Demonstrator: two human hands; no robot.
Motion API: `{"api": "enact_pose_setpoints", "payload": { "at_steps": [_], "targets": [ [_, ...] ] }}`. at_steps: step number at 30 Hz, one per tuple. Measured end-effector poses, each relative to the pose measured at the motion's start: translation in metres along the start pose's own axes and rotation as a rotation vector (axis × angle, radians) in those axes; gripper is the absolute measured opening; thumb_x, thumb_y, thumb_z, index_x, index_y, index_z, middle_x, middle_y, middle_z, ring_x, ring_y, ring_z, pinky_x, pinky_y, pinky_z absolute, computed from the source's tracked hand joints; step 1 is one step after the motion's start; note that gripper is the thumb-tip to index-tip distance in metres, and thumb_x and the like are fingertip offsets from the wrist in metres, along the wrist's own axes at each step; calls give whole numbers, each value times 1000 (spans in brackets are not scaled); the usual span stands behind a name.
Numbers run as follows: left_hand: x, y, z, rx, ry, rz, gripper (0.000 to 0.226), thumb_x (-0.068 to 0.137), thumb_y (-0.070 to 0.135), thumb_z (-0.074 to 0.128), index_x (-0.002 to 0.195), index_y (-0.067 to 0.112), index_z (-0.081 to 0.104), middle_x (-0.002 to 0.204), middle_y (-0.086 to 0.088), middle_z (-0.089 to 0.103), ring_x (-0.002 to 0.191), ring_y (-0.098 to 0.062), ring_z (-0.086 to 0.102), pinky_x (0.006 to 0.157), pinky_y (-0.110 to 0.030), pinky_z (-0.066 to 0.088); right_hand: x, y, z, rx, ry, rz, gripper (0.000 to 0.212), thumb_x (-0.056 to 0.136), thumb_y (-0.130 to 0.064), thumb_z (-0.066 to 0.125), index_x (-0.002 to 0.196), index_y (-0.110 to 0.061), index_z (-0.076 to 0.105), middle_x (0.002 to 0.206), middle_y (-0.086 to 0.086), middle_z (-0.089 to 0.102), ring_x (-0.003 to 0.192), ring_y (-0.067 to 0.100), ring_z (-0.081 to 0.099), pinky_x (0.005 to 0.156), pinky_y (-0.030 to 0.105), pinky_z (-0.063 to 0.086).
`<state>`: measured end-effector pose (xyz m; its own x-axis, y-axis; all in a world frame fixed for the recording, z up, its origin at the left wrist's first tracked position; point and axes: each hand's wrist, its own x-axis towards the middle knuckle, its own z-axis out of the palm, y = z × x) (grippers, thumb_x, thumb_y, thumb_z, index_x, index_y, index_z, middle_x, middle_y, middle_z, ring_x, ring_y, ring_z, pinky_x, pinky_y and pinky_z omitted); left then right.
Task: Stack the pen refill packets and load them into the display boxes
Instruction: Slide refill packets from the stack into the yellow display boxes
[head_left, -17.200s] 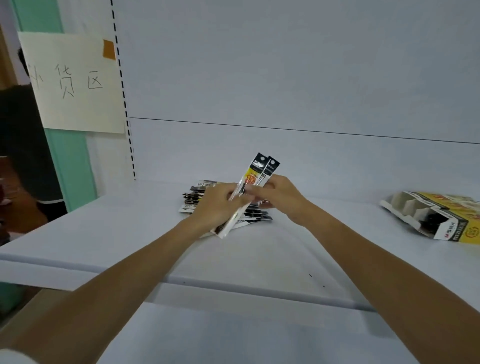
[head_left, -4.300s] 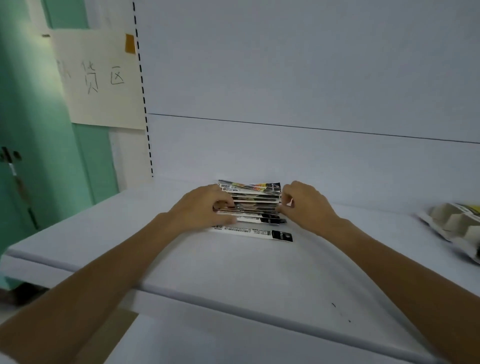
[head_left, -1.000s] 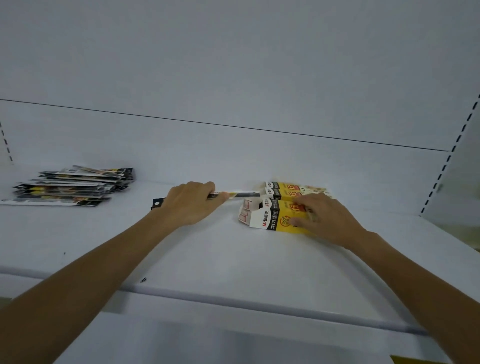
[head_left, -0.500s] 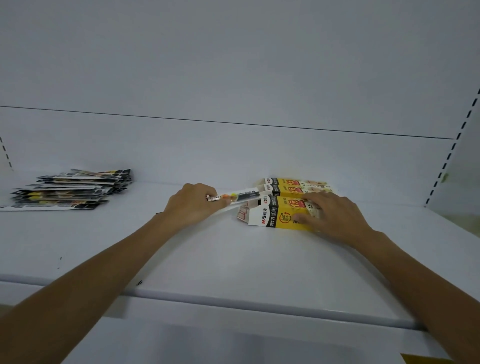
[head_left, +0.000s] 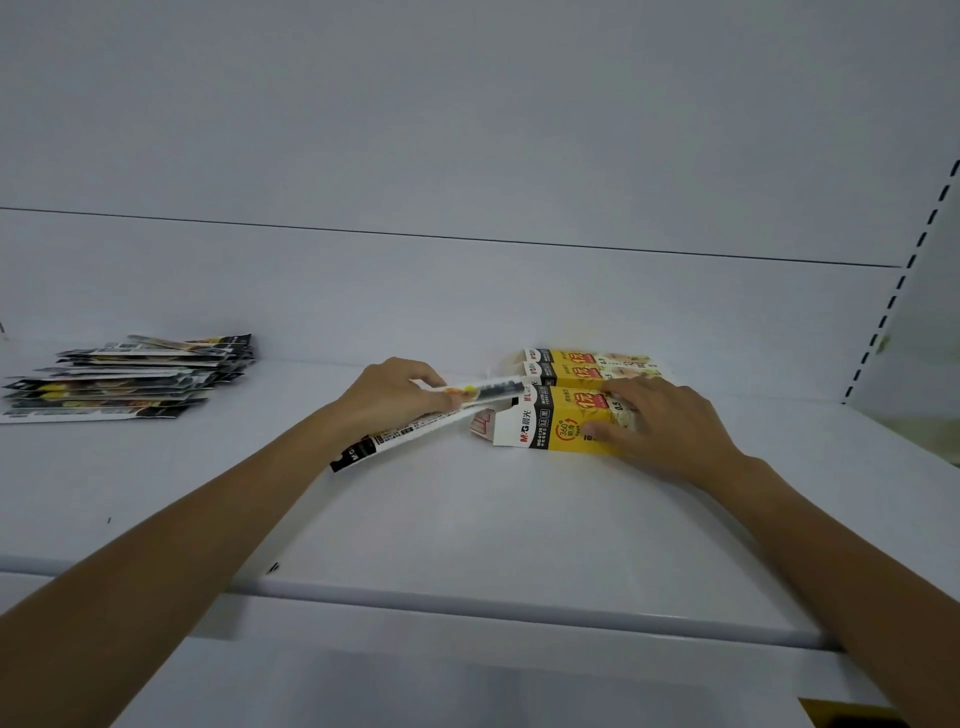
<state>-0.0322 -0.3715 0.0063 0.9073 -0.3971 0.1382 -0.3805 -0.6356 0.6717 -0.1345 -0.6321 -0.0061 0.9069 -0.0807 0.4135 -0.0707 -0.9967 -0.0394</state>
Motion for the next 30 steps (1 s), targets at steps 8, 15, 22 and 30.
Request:
{"api": "enact_pose_setpoints", "payload": {
  "at_steps": [8,15,22,30],
  "targets": [
    [-7,-14,5,292,-71,171,20,98,35,37,113,34,50,104,6,56,96,-17,50,77,-29,39,1,2,2,-13,3,-11,59,84,-61,49,131,-26,48,136,-3,51,125,17,44,98,32,34],
    [-13,-11,4,373,54,199,32,98,34,30,122,33,52,96,4,47,93,-17,45,74,-29,29,2,18,5,-37,164,-74,92,74,-81,3,128,-27,53,134,-7,53,129,16,40,110,52,18],
    [-7,-9,6,163,113,252,34,94,14,37,121,31,51,86,7,54,73,-10,49,68,-31,37,-1,46,11,135,112,155,73,80,-71,23,138,-31,42,150,-3,33,138,21,23,110,55,18],
    [0,-4,13,377,181,201,28,99,35,28,108,27,54,92,-3,56,86,-24,51,68,-31,33,2,56,28,310,80,142,46,91,-58,33,120,-34,60,137,-8,50,131,15,31,104,41,29]
  ]
}}
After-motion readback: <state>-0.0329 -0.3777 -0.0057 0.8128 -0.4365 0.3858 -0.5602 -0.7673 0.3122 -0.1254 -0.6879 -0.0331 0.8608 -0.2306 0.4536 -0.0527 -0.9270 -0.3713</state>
